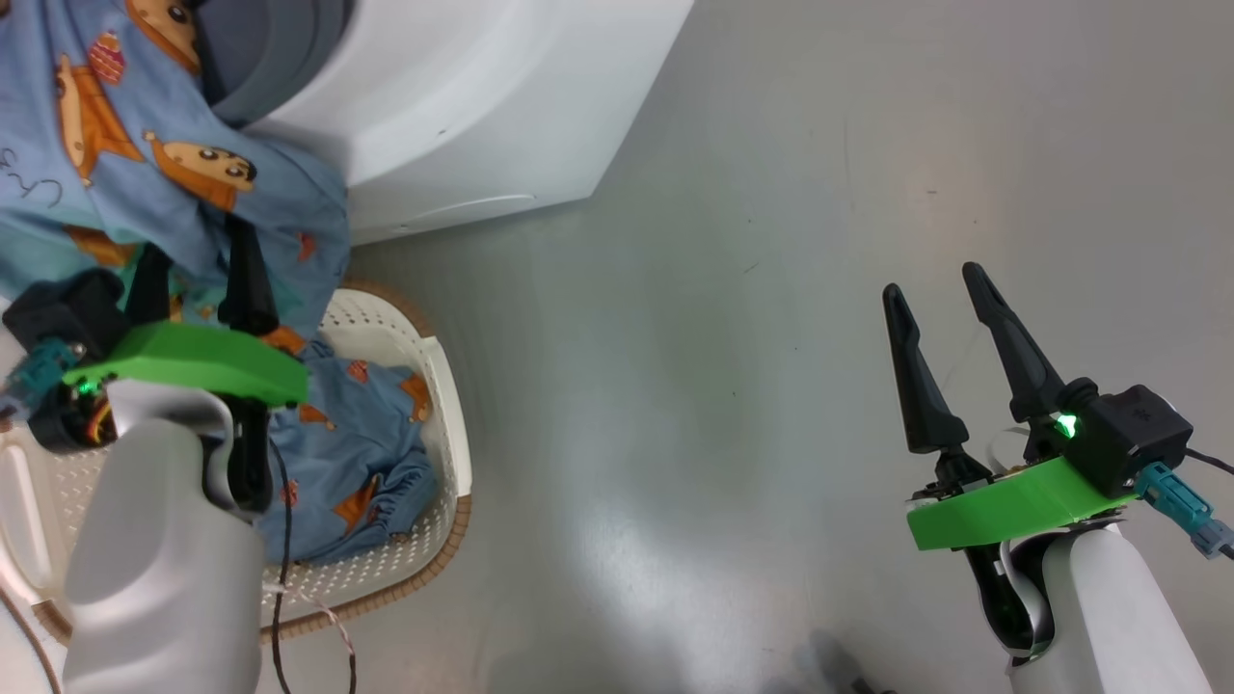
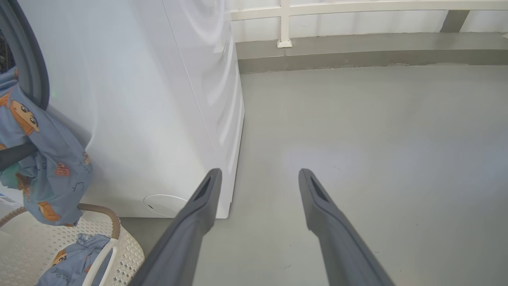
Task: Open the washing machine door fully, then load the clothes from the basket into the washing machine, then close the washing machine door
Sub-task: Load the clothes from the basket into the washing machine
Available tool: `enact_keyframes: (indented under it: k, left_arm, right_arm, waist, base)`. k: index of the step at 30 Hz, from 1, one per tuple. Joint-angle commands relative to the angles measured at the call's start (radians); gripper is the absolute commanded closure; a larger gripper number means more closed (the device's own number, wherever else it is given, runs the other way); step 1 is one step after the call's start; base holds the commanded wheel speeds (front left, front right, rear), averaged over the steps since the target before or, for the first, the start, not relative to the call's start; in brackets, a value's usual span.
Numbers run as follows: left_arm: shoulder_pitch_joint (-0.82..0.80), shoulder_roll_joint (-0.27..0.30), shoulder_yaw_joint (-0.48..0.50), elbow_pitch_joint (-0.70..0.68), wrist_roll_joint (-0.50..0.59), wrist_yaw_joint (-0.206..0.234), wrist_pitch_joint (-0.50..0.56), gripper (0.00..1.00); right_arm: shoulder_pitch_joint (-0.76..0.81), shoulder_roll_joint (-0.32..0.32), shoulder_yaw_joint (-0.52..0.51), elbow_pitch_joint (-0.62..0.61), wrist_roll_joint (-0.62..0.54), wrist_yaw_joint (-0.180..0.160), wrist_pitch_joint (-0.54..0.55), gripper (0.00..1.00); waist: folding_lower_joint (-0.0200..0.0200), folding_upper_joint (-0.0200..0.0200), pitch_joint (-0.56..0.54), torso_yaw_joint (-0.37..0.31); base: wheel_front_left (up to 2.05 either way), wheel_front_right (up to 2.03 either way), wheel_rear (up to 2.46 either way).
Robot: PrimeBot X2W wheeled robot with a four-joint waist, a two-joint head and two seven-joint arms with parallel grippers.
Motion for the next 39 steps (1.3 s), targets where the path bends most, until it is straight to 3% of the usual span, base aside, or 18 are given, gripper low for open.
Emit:
enact_keyframes:
  k: [1, 7, 8, 11, 12, 14, 17, 29, 39]
  left_arm:
    - [-0.017, 0.02, 0.031, -0.016, 0.017, -0.008, -0.009, 0.0]
    - [-0.037, 0.008, 0.078, -0.049, 0.064, 0.014, -0.009, 0.0]
    - [-0.036, 0.006, 0.086, -0.053, 0.071, 0.017, -0.009, 0.06]
    - [-0.034, 0.0, 0.104, -0.06, 0.09, 0.021, -0.009, 0.32]
    - [-0.034, -0.001, 0.11, -0.061, 0.095, 0.02, -0.009, 0.47]
    - [-0.032, -0.005, 0.119, -0.062, 0.103, 0.018, -0.009, 0.6]
    - [-0.028, -0.009, 0.129, -0.065, 0.114, 0.015, -0.009, 1.0]
    - [0.006, -0.015, 0.169, -0.089, 0.138, 0.005, -0.009, 1.0]
    - [0.083, -0.016, 0.177, -0.189, 0.108, 0.031, -0.009, 1.0]
  right_arm:
    - [0.0, -0.009, 0.019, -0.027, -0.006, 0.002, -0.012, 0.0]
    - [0.003, -0.02, 0.013, -0.033, -0.006, 0.002, -0.012, 0.0]
    - [0.004, -0.021, 0.012, -0.034, -0.006, 0.002, -0.012, 0.0]
    - [0.005, -0.024, 0.01, -0.033, -0.006, 0.002, -0.012, 0.0]
    - [0.006, -0.024, 0.01, -0.032, -0.007, 0.002, -0.012, 0.0]
    - [0.005, -0.024, 0.011, -0.031, -0.007, 0.002, -0.012, 0.0]
    - [0.004, -0.024, 0.016, -0.029, -0.009, 0.002, -0.012, 0.0]
    - [0.008, -0.025, 0.019, -0.019, -0.007, 0.002, -0.012, 0.0]
    - [0.014, -0.022, 0.021, -0.013, -0.002, 0.002, -0.012, 0.0]
  waist:
    - [0.0, 0.0, 0.009, -0.004]
    - [0.0, 0.0, 0.022, -0.01]
    - [0.0, 0.0, 0.022, -0.01]
    - [0.0, 0.0, 0.023, -0.008]
    - [0.0, 0.0, 0.022, -0.008]
    - [0.0, 0.0, 0.02, -0.005]
    - [0.0, 0.0, 0.017, -0.001]
    - [0.0, 0.0, -0.006, 0.02]
    - [0.0, 0.0, -0.035, 0.039]
  base:
    - [0.0, 0.0, 0.0]
    - [0.0, 0.0, 0.0]
    - [0.0, 0.0, 0.0]
    - [0.0, 0.0, 0.0]
    - [0.0, 0.0, 0.0]
    - [0.0, 0.0, 0.0]
    - [0.0, 0.0, 0.0]
    - [0.0, 0.0, 0.0]
    - [0.0, 0.0, 0.0]
